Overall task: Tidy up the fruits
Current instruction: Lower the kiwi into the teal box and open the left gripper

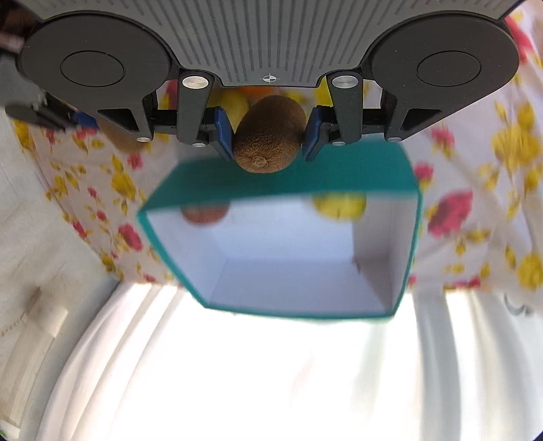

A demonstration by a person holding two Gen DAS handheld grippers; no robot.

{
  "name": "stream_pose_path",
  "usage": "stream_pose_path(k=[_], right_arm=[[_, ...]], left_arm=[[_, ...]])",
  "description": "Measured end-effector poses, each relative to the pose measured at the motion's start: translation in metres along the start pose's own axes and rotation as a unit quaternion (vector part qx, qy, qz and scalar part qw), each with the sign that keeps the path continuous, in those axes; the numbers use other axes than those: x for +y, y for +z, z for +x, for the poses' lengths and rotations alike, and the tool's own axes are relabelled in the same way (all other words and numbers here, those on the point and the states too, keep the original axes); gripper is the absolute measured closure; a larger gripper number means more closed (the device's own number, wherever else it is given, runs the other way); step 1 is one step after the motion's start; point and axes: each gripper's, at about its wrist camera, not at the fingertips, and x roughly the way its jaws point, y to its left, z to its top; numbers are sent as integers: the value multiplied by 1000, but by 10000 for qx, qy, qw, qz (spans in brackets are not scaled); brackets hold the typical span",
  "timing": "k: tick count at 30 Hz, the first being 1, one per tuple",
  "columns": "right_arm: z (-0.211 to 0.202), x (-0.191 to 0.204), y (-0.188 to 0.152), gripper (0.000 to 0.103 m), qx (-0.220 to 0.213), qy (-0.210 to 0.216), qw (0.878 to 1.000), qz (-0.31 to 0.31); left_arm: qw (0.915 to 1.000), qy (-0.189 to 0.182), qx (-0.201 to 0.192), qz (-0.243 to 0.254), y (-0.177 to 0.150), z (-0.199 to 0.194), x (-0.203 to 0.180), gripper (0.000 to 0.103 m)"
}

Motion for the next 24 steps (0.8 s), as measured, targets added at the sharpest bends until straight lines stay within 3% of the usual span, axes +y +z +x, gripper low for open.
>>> stream_pose_path(k=[8,12,14,15,17,19,21,24], right_arm=[[-7,-4,8,53,-161,-11,9998,105],[-9,-10,6,53,-149,-93,9996,212],[-13,-13,5,53,-198,-119,9994,261],[-14,-14,5,53,-236,-123,9993,274],[-16,-16,6,53,-255,-168,9991,292],[-15,-16,9,53,-259,-182,9991,268],[-14,-13,12,53,-299,-160,9992,226],[-14,-10,21,53,-408,-83,9990,163]], left_arm=[[9997,47,-204,93,48,59,-9,57],[9981,367,487,-25,49,115,-1,59],[9978,474,470,47,46,121,1,69],[9980,419,466,-3,47,120,2,69],[9989,285,331,-140,52,112,4,61],[9992,334,121,-181,54,102,4,44],[9989,431,52,-155,53,92,4,34],[9977,659,-111,-121,45,72,3,29]])
